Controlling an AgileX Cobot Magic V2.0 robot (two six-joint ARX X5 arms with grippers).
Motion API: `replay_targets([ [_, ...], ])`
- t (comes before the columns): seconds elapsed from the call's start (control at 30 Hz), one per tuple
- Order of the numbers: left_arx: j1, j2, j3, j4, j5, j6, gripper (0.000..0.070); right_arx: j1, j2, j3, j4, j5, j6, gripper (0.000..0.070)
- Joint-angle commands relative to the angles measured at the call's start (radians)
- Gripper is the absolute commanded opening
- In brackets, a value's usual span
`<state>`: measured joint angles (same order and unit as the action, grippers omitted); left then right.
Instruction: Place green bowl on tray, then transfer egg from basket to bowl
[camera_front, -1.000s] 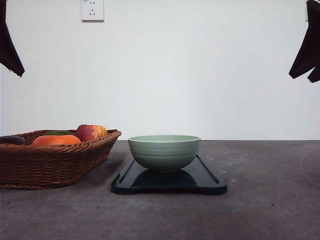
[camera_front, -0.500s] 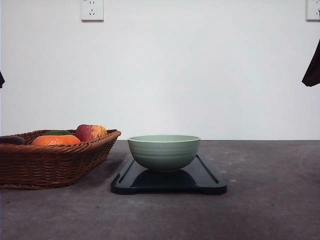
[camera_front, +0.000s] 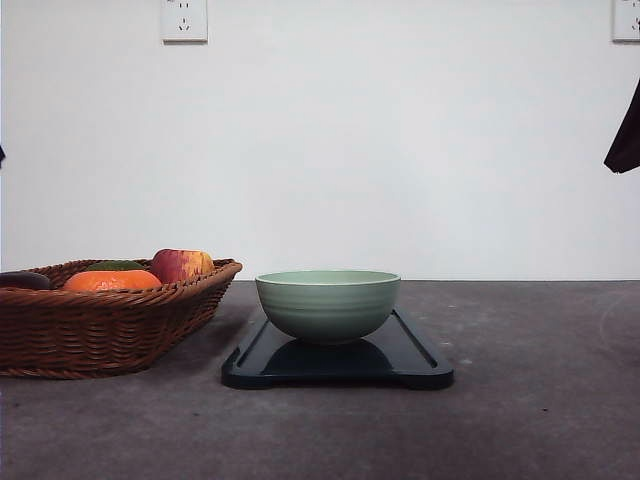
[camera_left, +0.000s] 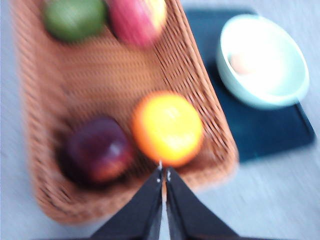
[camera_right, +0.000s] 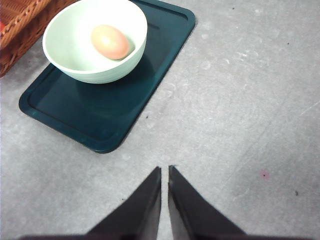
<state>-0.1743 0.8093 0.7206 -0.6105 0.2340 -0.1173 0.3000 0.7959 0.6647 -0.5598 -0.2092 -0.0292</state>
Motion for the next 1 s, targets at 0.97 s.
replay_targets([
  [0.97,0.209,-0.746,-0.707,0.549,-0.238,0.041,0.0000,0.003,0.005,0.006,0.009,0.000,0.002,0.0016],
])
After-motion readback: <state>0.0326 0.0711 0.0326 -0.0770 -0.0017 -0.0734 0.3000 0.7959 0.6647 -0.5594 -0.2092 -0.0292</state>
